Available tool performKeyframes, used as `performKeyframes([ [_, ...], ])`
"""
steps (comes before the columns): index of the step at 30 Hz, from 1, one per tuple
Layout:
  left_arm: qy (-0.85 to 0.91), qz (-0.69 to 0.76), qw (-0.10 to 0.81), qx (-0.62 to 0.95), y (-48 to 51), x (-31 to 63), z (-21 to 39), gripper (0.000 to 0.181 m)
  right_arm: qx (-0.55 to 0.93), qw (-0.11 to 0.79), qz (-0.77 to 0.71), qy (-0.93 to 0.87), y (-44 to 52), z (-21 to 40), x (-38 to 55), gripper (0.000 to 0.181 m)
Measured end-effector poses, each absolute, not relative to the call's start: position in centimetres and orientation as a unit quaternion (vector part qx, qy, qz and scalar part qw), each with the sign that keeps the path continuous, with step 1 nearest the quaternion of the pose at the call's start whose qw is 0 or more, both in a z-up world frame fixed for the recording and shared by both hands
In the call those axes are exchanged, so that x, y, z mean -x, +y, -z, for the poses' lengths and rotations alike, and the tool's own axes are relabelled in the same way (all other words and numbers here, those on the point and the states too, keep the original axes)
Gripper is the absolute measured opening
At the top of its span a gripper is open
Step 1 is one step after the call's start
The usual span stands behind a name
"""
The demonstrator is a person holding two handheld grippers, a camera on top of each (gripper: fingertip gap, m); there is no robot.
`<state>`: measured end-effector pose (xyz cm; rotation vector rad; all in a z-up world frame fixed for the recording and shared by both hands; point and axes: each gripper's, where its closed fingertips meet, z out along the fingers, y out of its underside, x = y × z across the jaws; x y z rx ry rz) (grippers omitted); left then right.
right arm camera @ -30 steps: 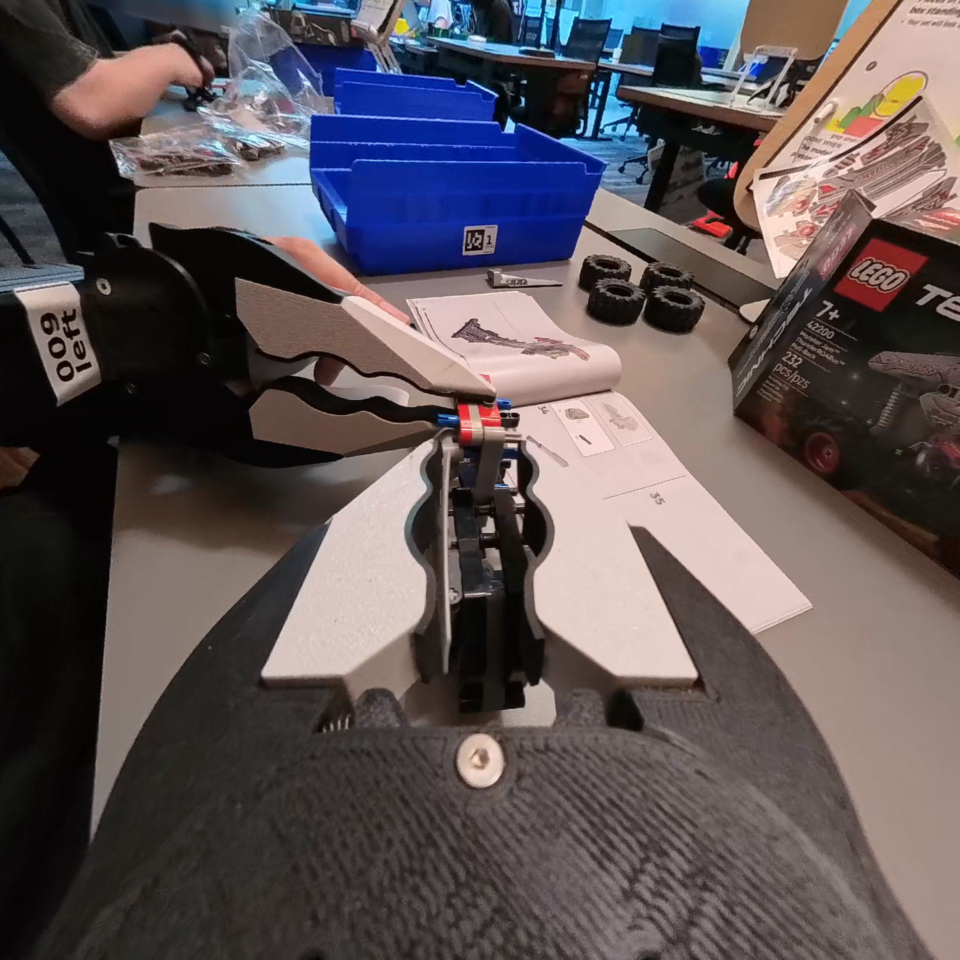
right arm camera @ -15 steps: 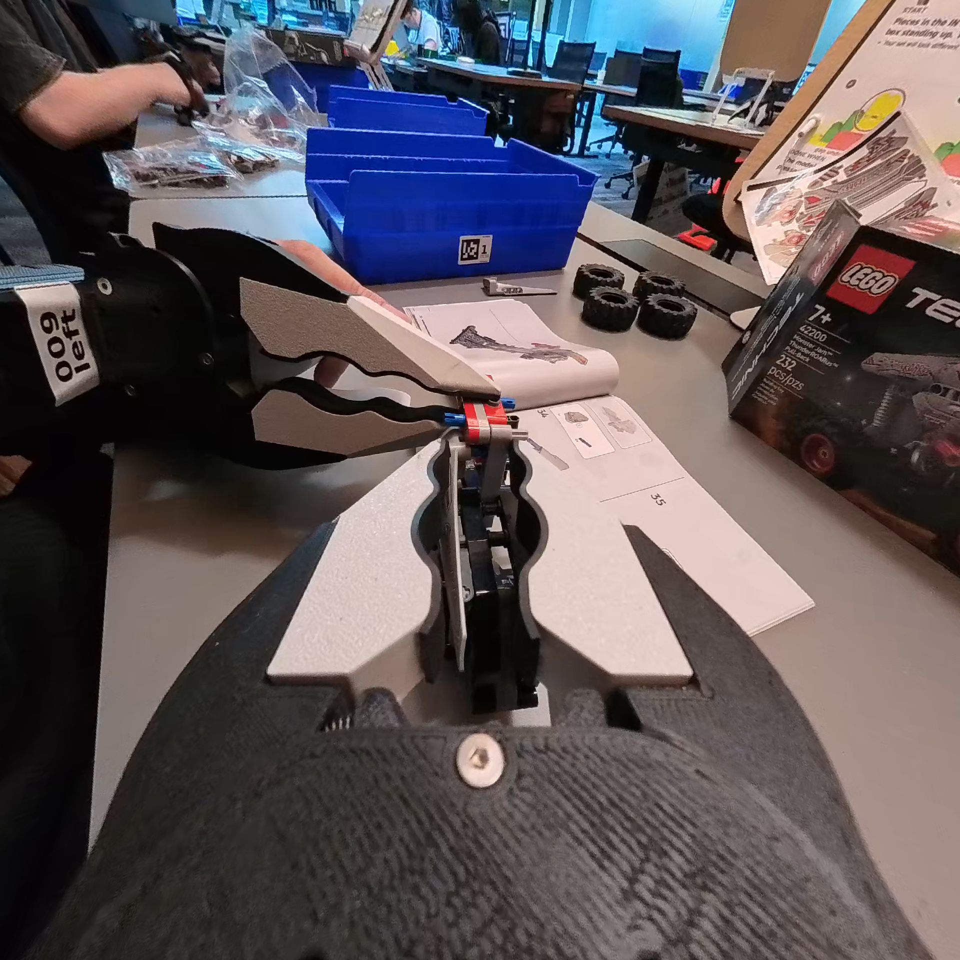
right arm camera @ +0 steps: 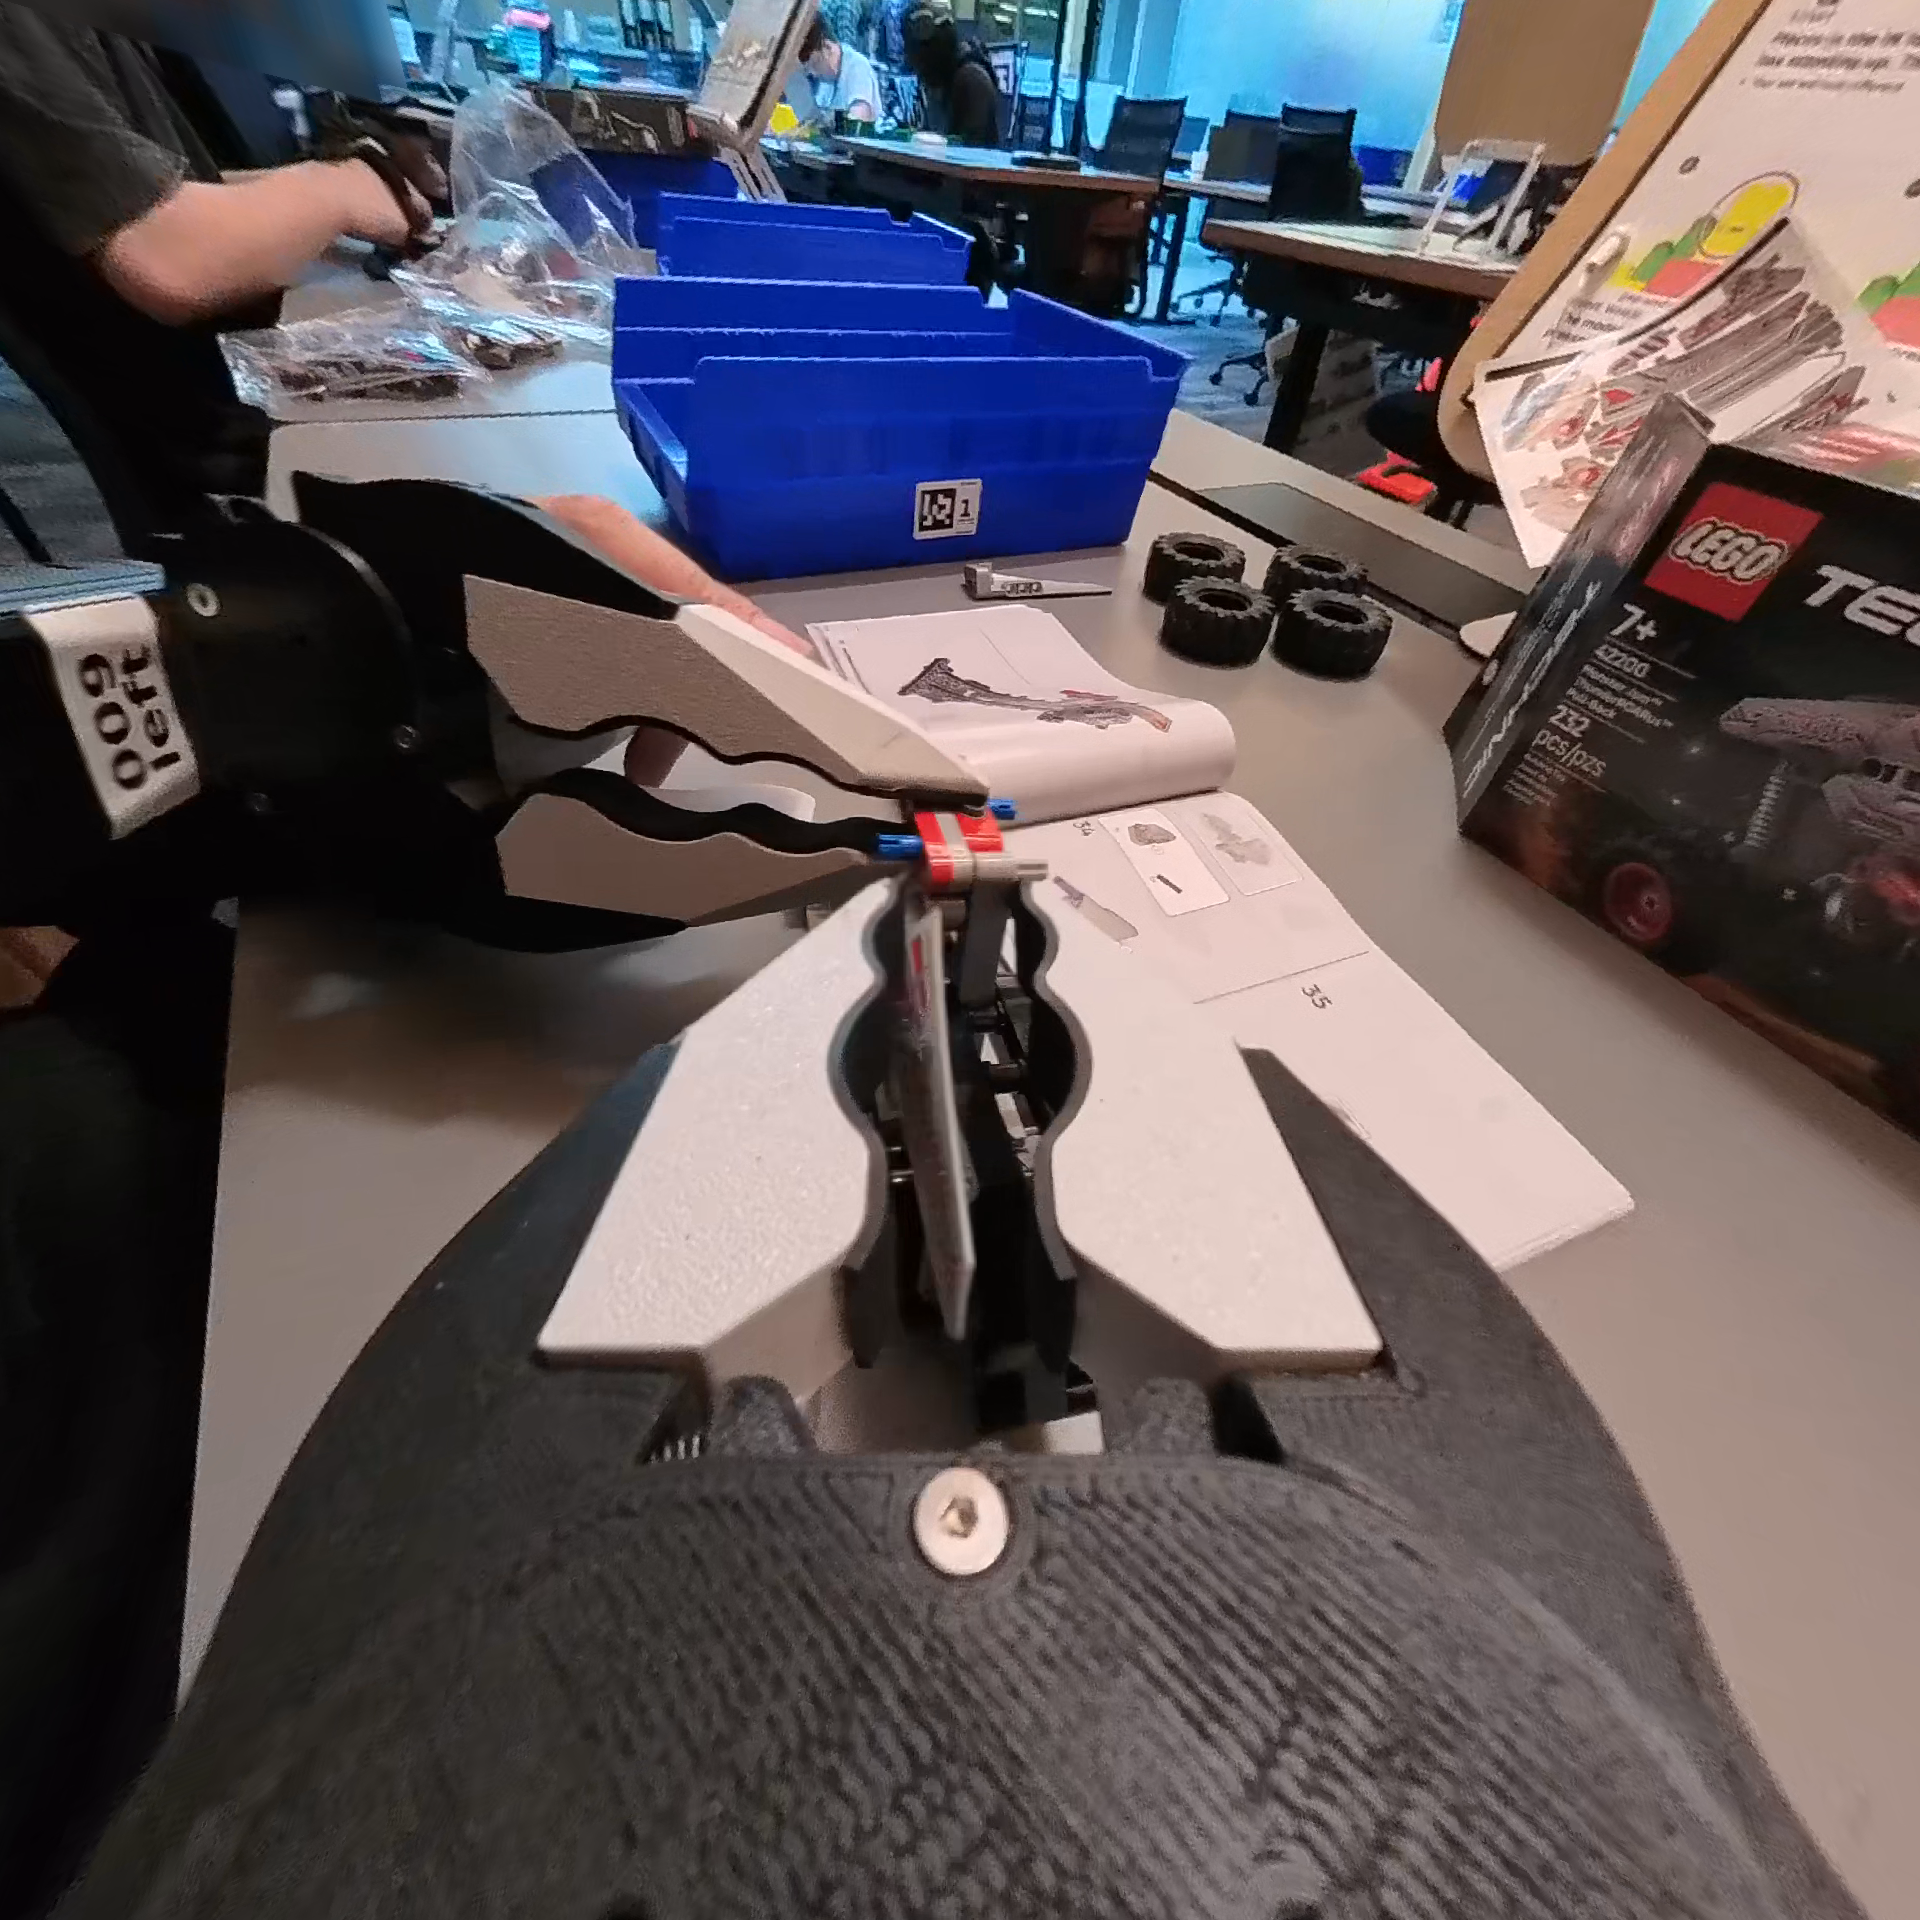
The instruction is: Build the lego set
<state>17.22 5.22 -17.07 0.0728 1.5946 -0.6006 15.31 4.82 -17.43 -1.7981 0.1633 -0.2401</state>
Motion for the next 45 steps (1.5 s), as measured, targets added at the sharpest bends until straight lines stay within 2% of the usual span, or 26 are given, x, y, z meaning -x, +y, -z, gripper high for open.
performKeyframes([
  [2,0.703,0.259,0.662,-0.033,5.3,-17.3,17.1,0.006,0.782,0.614,0.096,0.052,5.1,17.5,-14.7,0.032],
  [7,0.703,0.262,0.661,-0.034,5.3,-17.3,17.1,0.006,0.784,0.609,0.105,0.053,4.7,17.5,-15.1,0.038],
  [12,0.703,0.263,0.660,-0.036,5.3,-17.3,17.1,0.006,0.800,0.591,0.082,0.062,4.5,18.6,-15.4,0.056],
  [15,0.703,0.265,0.659,-0.037,5.2,-17.2,17.2,0.006,0.809,0.578,0.102,0.047,4.5,19.0,-15.9,0.044],
  [18,0.703,0.267,0.657,-0.039,5.2,-17.2,17.2,0.006,0.797,0.595,0.089,0.044,4.9,18.6,-15.6,0.047],
  [25,0.705,0.270,0.654,-0.038,5.2,-17.2,17.2,0.005,0.793,0.603,0.077,0.037,5.3,18.4,-15.1,0.032],
  [32,0.703,0.266,0.658,-0.040,5.2,-17.2,17.2,0.006,0.783,0.611,0.111,0.039,5.1,17.9,-15.4,0.035],
  [36,0.704,0.264,0.658,-0.040,5.3,-17.2,17.2,0.006,0.776,0.620,0.104,0.050,4.8,17.4,-15.4,0.023],
  [45,0.703,0.264,0.659,-0.040,5.3,-17.2,17.2,0.006,0.777,0.618,0.111,0.052,4.7,17.4,-15.0,0.017],
])
